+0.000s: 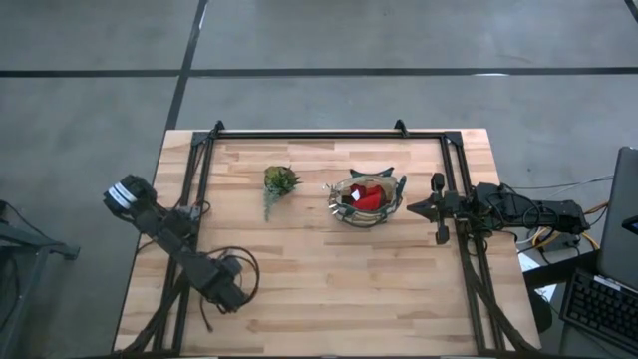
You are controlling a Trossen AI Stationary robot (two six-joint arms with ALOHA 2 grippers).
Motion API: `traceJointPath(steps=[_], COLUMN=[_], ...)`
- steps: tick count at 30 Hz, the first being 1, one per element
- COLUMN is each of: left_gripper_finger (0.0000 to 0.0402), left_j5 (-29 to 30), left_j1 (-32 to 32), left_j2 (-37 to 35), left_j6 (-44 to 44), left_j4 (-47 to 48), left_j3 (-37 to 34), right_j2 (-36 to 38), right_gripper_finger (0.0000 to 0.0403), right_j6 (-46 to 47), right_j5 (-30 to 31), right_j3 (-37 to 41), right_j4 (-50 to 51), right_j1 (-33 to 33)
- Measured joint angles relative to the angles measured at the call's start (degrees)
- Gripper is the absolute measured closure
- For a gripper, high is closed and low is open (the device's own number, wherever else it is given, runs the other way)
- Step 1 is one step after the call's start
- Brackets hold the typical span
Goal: Pick & Place Garden tools in Gardening bag
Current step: Put the green shear scissors into the gardening bag
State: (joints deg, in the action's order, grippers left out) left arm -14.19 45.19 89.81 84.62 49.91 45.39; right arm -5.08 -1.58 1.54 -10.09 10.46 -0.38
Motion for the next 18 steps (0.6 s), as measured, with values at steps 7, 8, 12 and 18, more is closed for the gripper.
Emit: traceJointPath(steps=[7,8,12,18], left_gripper_finger=[0.0347,0.0357,0.0357,0.0357], left_j5=[3.48,4.37,8.61,13.7], left_j1=[0.09,0.05,-0.43,-1.05], left_j2=[-0.41,-0.45,-0.6,-0.55], left_j6=[-5.15,-5.54,-7.81,-9.96], left_j4=[-0.23,-0.01,0.41,2.52], left_j3=[0.41,0.44,0.44,1.37], right_j2=[0.0,0.0,0.0,0.0], right_gripper_finger=[0.0394,0.0394,0.0394,0.0394], right_j6=[-0.08,0.0,-0.02,0.02], right_j5=[0.0,0.0,0.0,0.0], right_j3=[0.0,0.0,0.0,0.0], right_j4=[0.0,-0.01,-0.02,0.0], right_j1=[0.0,0.0,-0.02,0.0])
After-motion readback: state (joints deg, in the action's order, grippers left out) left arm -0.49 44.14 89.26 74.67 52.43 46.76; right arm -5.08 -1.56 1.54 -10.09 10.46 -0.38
